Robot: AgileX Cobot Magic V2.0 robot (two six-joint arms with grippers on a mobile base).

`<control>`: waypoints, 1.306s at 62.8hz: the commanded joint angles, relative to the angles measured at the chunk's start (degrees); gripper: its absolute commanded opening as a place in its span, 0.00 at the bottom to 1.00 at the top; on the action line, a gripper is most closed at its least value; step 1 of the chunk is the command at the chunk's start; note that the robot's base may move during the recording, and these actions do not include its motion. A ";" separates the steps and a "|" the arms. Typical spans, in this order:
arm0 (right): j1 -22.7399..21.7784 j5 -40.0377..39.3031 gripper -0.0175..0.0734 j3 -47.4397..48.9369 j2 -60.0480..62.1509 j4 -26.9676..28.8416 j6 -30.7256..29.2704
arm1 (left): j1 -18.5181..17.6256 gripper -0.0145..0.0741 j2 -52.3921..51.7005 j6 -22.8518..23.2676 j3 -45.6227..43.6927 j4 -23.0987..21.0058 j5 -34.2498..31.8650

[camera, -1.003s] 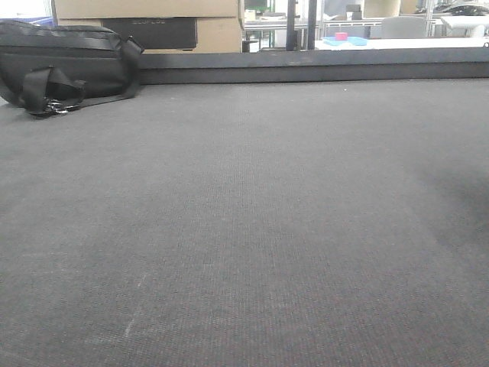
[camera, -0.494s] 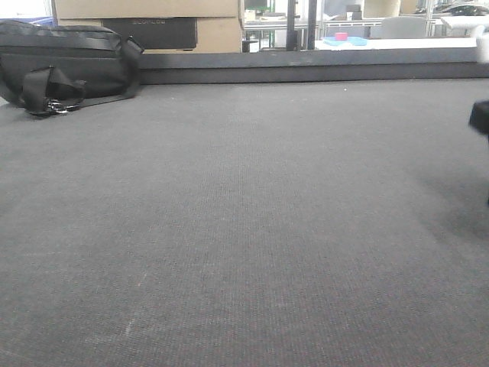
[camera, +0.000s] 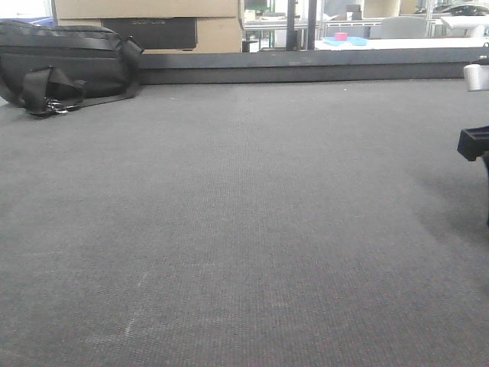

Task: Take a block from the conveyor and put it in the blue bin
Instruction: 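Lower the left gripper onto the green brick and close it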

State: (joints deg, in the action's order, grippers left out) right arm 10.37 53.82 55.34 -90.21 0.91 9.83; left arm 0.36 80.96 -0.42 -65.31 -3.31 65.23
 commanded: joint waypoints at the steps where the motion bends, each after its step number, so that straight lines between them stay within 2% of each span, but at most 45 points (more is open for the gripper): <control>1: 0.06 0.32 0.37 -0.19 -0.07 -0.91 0.21 | 0.08 0.04 0.03 0.02 0.01 -0.56 -0.19; 7: 0.06 1.14 0.18 -0.19 -0.07 -0.91 0.21 | 0.08 0.04 0.03 0.02 0.01 -0.56 -0.19; 10: 0.06 1.56 0.01 -0.19 -0.07 -1.21 0.21 | 0.08 0.04 0.03 0.02 0.01 -0.56 -0.30; 23: 0.06 5.31 0.01 1.22 2.39 -1.21 0.34 | 0.68 0.04 0.03 0.02 -1.40 -0.86 -0.78; 30: 0.06 6.43 0.01 2.37 6.58 -0.91 0.34 | 3.69 0.04 0.03 -0.23 -3.45 -1.06 -0.36; 41: 0.06 5.95 0.01 2.47 14.43 -0.91 0.34 | 8.69 0.04 1.74 -6.00 -3.64 -1.06 0.12; 49: 0.06 5.25 0.01 2.47 19.42 -0.91 0.34 | 9.20 0.04 4.24 -12.00 -3.64 -0.71 -0.65; 52: 0.06 5.25 0.01 2.47 20.44 -0.91 0.34 | 8.94 0.04 4.80 -12.12 -3.64 -0.71 -1.13; 56: 0.06 5.25 0.01 2.47 21.39 -0.91 0.34 | 8.95 0.10 5.78 -12.12 -3.64 -0.71 -1.24; 60: 0.06 5.25 0.01 2.47 21.80 -0.91 0.34 | 8.56 0.22 6.47 -12.12 -3.64 -0.49 -1.68; 67: 0.06 5.25 0.01 2.47 21.81 -0.91 0.34 | 8.20 0.50 7.41 -12.12 -3.51 -0.21 -3.05; 73: 0.06 5.25 0.01 2.47 21.81 -0.91 0.34 | 8.20 0.66 8.00 -12.12 -3.03 1.03 -4.44; 77: 0.06 5.25 0.01 2.47 21.81 -0.91 0.34 | 8.20 0.69 8.29 -12.12 -2.18 1.36 -6.90; 82: 0.06 5.09 0.01 2.47 21.81 -0.91 0.34 | 8.20 0.68 9.60 -12.12 -0.50 1.26 -9.75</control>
State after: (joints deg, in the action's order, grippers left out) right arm 10.37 59.39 57.54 -68.79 0.73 10.10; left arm 8.81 89.60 -12.30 -66.94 -1.97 58.19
